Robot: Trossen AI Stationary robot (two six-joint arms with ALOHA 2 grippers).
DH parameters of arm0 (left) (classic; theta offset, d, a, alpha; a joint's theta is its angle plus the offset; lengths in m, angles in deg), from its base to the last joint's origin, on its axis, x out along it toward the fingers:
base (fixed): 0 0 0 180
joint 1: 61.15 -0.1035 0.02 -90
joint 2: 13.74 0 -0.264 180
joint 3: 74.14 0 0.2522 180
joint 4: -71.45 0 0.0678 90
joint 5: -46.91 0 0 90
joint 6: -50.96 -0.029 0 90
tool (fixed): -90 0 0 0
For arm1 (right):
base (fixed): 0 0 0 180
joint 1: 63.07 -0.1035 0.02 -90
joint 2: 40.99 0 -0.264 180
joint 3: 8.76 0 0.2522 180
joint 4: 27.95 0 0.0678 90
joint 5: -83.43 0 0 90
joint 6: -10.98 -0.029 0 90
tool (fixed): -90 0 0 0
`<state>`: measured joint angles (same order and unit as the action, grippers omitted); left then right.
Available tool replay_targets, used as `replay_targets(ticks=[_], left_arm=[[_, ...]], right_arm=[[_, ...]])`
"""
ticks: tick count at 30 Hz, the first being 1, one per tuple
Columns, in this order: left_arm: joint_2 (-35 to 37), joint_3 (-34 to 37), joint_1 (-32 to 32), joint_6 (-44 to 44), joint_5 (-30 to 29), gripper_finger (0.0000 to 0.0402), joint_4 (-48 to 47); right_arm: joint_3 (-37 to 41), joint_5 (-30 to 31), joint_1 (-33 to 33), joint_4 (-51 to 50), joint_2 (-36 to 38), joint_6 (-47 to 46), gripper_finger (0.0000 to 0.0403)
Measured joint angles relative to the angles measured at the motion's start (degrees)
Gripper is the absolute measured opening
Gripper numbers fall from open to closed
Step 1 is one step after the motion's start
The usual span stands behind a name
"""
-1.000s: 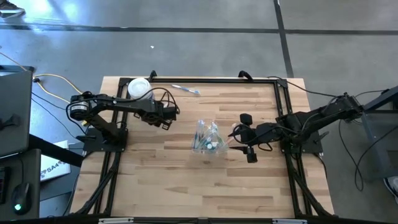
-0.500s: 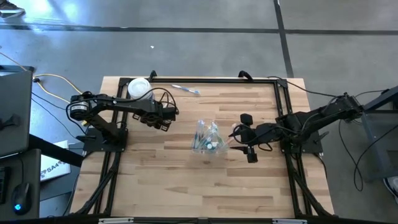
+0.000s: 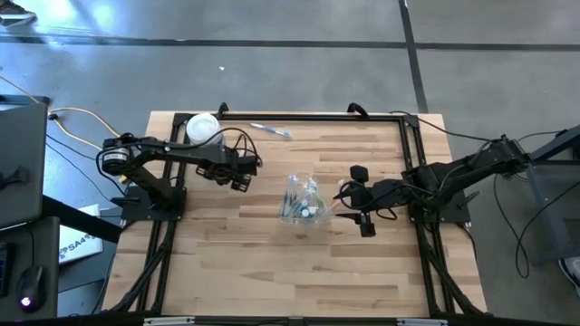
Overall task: Pick & Place toothbrushing station
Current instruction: Put the orange toothbrush into the transparent organizer
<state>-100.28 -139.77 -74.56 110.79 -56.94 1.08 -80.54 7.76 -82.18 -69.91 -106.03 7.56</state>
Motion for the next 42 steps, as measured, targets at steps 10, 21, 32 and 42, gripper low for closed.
replay_targets(ticks=[10,21,32,42], left_arm=[[0.0,0.0,-5.12,3.41,0.21,0.0282,0.57],[-5.01,0.02,-7.02,0.79,0.9,0.0282,2.62],[-8.72,-0.24,-7.52,0.87,0.92,0.028,3.7],[-8.88,-0.13,-7.57,1.94,3.28,0.017,4.87]], right_arm=[[0.0,-1.8,0.0,-0.01,0.0,-0.15,0.0212],[0.0,-4.07,-0.02,-0.03,0.0,-0.22,0.0212],[0.0,-4.31,-0.02,-0.09,0.0,-0.35,0.0212],[0.0,-4.44,-0.02,-0.14,0.0,-0.7,0.0212]])
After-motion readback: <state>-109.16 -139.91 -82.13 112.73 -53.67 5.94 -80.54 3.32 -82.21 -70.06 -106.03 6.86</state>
